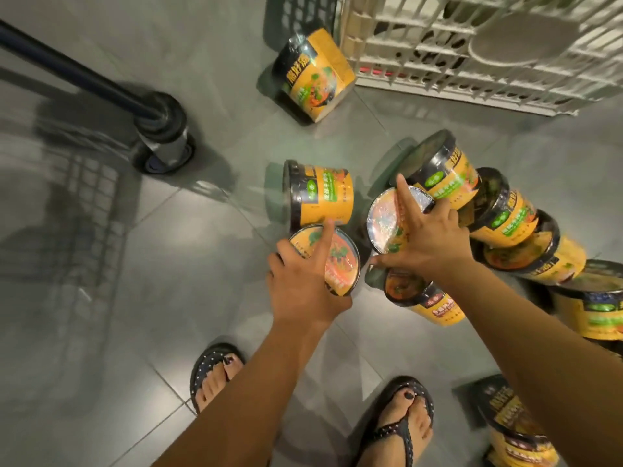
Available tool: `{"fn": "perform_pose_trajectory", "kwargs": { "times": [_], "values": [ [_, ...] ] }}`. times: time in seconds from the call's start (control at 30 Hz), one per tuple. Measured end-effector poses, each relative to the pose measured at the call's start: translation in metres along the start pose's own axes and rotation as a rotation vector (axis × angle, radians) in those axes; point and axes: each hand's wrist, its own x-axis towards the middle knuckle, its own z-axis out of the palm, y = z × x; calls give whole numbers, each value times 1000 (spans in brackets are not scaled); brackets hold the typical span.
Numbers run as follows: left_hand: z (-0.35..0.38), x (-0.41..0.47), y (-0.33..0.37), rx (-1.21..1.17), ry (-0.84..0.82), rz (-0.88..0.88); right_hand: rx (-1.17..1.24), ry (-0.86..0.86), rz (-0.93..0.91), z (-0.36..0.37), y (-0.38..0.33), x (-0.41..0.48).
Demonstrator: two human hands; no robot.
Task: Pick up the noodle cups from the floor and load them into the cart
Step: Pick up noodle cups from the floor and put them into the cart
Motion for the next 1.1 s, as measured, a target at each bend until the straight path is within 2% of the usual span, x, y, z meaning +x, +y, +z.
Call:
{"fn": "perform_pose_trajectory", "kwargs": {
  "times": [0.13,0.27,0.5,0.67,0.8,0.93,1.03,1.1],
  "values": [
    [-27,-7,-21,40,25,16,199,44,90,8,-16,-15],
    [-65,-23,-37,24,66,-71,360,111,65,1,-51,-59],
    [-160,-71,-58,58,17,-183,388,70,58,-67,-103,-126],
    [-246,-123,-55,32,-13,-217,369,110,-62,-148,-128,-181],
    [-304,-186,-49,-39,29,-280,463,83,-151,-209,-132,-243],
    [-348,-274,-37,-131,148,-356,465,-63,-223,-275,-121,-328],
    [-369,-350,-23,-257,281,-375,533,-63,-247,-316,-107,-395],
    [-388,-401,-9,-299,291,-429,554,-54,-273,-340,-98,-436]
  ]
}}
